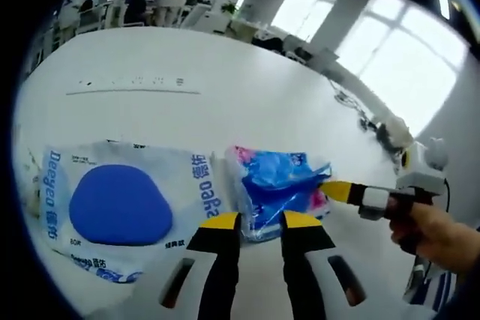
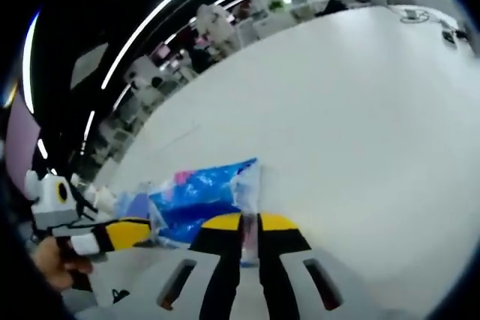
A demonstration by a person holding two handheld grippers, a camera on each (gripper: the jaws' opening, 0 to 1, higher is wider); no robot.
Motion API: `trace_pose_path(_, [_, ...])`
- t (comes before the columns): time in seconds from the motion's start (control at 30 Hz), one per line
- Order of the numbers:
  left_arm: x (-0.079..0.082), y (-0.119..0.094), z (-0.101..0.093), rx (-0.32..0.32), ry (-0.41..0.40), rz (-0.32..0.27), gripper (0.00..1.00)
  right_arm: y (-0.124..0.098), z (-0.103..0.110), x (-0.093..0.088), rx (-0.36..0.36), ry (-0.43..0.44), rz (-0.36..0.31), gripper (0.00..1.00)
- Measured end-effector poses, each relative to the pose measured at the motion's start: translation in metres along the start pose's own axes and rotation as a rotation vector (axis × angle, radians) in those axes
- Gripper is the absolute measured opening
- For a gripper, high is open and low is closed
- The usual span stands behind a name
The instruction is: Arrange the tabletop items into an orderly group along one side of the table until the central work area is clear of visible clutter.
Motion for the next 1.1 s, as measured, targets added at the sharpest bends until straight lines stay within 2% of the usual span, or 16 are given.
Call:
trace_pose_path(0.1, [-0.002,-0.002,0.003,0.012,0.019,0.008,0.25,0.002,-0.001,-0.001,0.0,-0.03,0.004,0.08])
trace_pose_path(0.13, [-0.002,-0.003,0.003,0.009,0.022,0.011,0.26,0.002,-0.003,-0.001,-0.006,-0.075,0.007,0.1])
trace_pose_path(0.2, [-0.002,-0.005,0.002,0.001,0.036,0.011,0.26,0.003,-0.003,-0.001,-0.007,-0.112,-0.005,0.15])
trace_pose_path(0.5, [0.001,-0.009,-0.007,-0.035,0.043,-0.003,0.35,0.004,0.0,0.003,0.001,-0.136,-0.042,0.33])
trace_pose_path(0.57, [0.003,-0.011,-0.012,-0.06,0.053,-0.011,0.41,0.003,0.002,0.005,0.004,-0.147,-0.052,0.37])
trace_pose_path(0.7, [0.011,-0.01,-0.012,-0.083,0.124,-0.061,0.51,0.001,0.007,0.008,0.028,-0.17,-0.091,0.48])
trace_pose_path(0.83, [0.011,-0.013,-0.013,-0.102,0.145,-0.058,0.65,-0.001,0.015,0.008,0.063,-0.193,-0.103,0.51])
trace_pose_path(0.97, [0.009,-0.018,-0.01,-0.111,0.156,-0.052,0.82,-0.003,0.024,0.016,0.104,-0.266,-0.178,0.58])
trace_pose_path(1.03, [0.009,-0.022,-0.009,-0.121,0.186,-0.058,0.88,-0.007,0.031,0.017,0.129,-0.252,-0.195,0.64])
trace_pose_path(1.1, [0.01,-0.026,-0.007,-0.118,0.201,-0.066,0.93,-0.01,0.034,0.018,0.138,-0.248,-0.201,0.74])
Point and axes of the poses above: the point that each gripper's makers call its tool centre point, and the gripper's own axes: y roughly forward along the fingers, z roughly to its left, x roughly out of its top, the point moved 4 cm from there along -y, roughly backward along the fingers, and after that the axes turned 10 degrees about -z, right-handed, at the moved point
